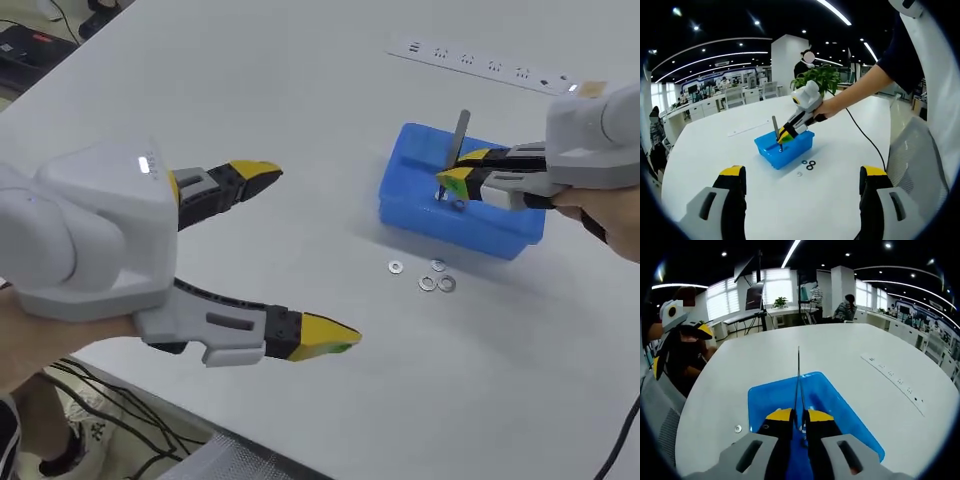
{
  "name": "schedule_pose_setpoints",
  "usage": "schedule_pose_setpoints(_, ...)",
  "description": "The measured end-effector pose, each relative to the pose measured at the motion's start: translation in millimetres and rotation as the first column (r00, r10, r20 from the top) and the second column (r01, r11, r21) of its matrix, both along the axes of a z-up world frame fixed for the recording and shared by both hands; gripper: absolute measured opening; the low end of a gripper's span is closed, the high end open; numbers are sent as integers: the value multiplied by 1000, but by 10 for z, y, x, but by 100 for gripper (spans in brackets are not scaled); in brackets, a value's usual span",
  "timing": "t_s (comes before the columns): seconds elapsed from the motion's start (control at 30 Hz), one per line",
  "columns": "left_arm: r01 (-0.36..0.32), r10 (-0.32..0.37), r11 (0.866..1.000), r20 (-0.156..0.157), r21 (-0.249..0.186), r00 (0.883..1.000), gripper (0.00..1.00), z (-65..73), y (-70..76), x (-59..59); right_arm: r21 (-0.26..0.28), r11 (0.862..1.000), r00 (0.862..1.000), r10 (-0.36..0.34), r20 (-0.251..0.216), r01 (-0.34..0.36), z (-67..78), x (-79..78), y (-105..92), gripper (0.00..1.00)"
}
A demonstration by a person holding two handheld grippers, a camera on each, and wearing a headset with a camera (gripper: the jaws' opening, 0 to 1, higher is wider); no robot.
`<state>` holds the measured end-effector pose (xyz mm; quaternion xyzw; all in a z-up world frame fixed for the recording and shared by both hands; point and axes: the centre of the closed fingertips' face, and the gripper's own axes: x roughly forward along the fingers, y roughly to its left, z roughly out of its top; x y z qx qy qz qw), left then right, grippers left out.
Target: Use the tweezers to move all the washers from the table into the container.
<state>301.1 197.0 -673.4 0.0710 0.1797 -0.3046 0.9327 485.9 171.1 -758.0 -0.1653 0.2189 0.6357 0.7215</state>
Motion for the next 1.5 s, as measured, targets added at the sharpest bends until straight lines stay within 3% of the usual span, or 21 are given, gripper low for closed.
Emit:
schedule_pose_setpoints(0.17, 4, -4, 1000, -3, 0, 1000, 99, -5, 0, 17, 23, 1000, 1000, 5, 18, -6, 76, 1, 1, 8)
schedule_pose_setpoints(0.23, 5, -5, 1000, -2, 1, 1000, 99, -13, 29, 78, 32, 999, 999, 12, 33, -13, 131, -10, -9, 8)
schedule_pose_setpoints(0.37, -25, 26, 998, 30, -55, 999, 99, 81, 117, 363, 33, 999, 998, 33, 50, -35, 202, -57, -40, 7)
schedule_pose_setpoints(0.5, -21, 26, 997, 59, -70, 998, 96, 166, 122, 708, 23, 998, 995, 62, 79, -64, 249, -115, -61, 7)
schedule_pose_setpoints(0.53, -18, 22, 998, 79, -60, 997, 91, 190, 121, 784, 21, 998, 995, 65, 81, -67, 253, -123, -63, 7)
schedule_pose_setpoints(0.57, -39, 41, 999, 132, -18, 990, 85, 252, 160, 922, 19, 997, 994, 69, 85, -71, 257, -132, -65, 7)
schedule_pose_setpoints(0.63, -10, 16, 999, 126, -45, 992, 75, 261, 70, 1049, 13, 997, 993, 77, 91, -78, 256, -141, -68, 7)
schedule_pose_setpoints(0.73, 22, -12, 997, 137, -73, 990, 75, 271, -32, 1196, 1, 996, 991, 91, 102, -92, 249, -161, -68, 7)
schedule_pose_setpoints(0.8, 36, -26, 996, 123, -82, 992, 73, 228, -86, 1292, -9, 995, 988, 104, 111, -104, 235, -183, -67, 7)
schedule_pose_setpoints(0.87, 18, -2, 988, 103, -156, 995, 70, 193, -137, 1417, -24, 993, 986, 118, 116, -116, 198, -208, -64, 7)
schedule_pose_setpoints(0.97, 15, 0, 985, 88, -170, 996, 69, 111, -178, 1568, -37, 991, 984, 135, 119, -132, 178, -247, -64, 7)
schedule_pose_setpoints(1.07, -1, 18, 976, 77, -217, 997, 61, 118, -177, 1658, -45, 987, 980, 156, 123, -152, 181, -278, -65, 7)
schedule_pose_setpoints(1.13, 20, -4, 976, 75, -217, 997, 52, 113, -201, 1679, -50, 986, 978, 164, 129, -159, 180, -281, -68, 7)
schedule_pose_setpoints(1.27, 87, -79, 984, 60, -152, 995, 49, 30, -257, 1652, -53, 984, 976, 174, 130, -168, 181, -294, -71, 7)
schedule_pose_setpoints(1.43, 154, -147, 977, 59, -145, 987, 30, 35, -326, 1621, -61, 981, 973, 191, 133, -184, 166, -322, -69, 7)
schedule_pose_setpoints(1.5, 172, -165, 975, 61, -142, 984, 27, 44, -347, 1616, -63, 980, 972, 193, 132, -186, 165, -326, -68, 7)
